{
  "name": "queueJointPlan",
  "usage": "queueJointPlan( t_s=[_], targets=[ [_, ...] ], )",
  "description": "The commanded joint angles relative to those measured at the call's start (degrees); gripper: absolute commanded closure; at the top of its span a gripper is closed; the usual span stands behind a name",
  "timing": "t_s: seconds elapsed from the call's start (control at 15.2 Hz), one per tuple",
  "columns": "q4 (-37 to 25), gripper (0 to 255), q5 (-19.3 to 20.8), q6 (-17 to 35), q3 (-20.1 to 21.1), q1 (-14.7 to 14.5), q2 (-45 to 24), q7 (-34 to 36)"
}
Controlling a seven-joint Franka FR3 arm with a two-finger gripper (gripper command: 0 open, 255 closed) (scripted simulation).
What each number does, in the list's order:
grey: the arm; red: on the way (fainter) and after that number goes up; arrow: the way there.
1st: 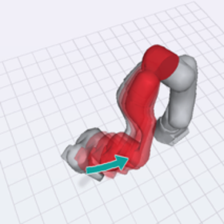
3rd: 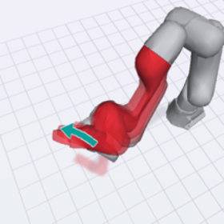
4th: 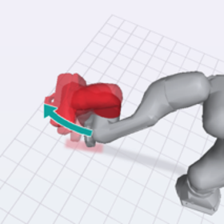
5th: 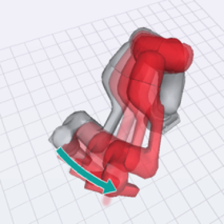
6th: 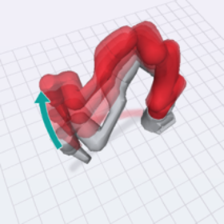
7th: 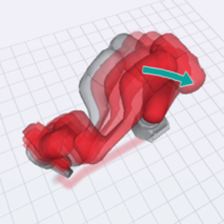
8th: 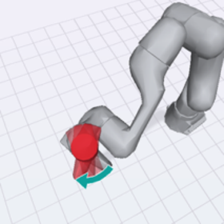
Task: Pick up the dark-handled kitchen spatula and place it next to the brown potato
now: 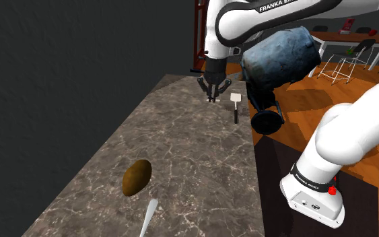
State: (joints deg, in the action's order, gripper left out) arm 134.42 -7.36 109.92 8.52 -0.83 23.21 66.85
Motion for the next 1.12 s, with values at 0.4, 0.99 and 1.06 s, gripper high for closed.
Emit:
queueJointPlan(
  t_s=[0.4, 0.99, 1.06],
  targets=[
    [1.6, 255, -4.3, 0.0, 8.0, -5.1, 2.8, 10.8],
    [-1.5, 255, -7.8, 1.0, 17.9, -9.9, 0.7, 23.7],
    [-2.2, 255, -8.0, 1.1, 19.0, -10.3, 0.2, 25.3]
  ],
)
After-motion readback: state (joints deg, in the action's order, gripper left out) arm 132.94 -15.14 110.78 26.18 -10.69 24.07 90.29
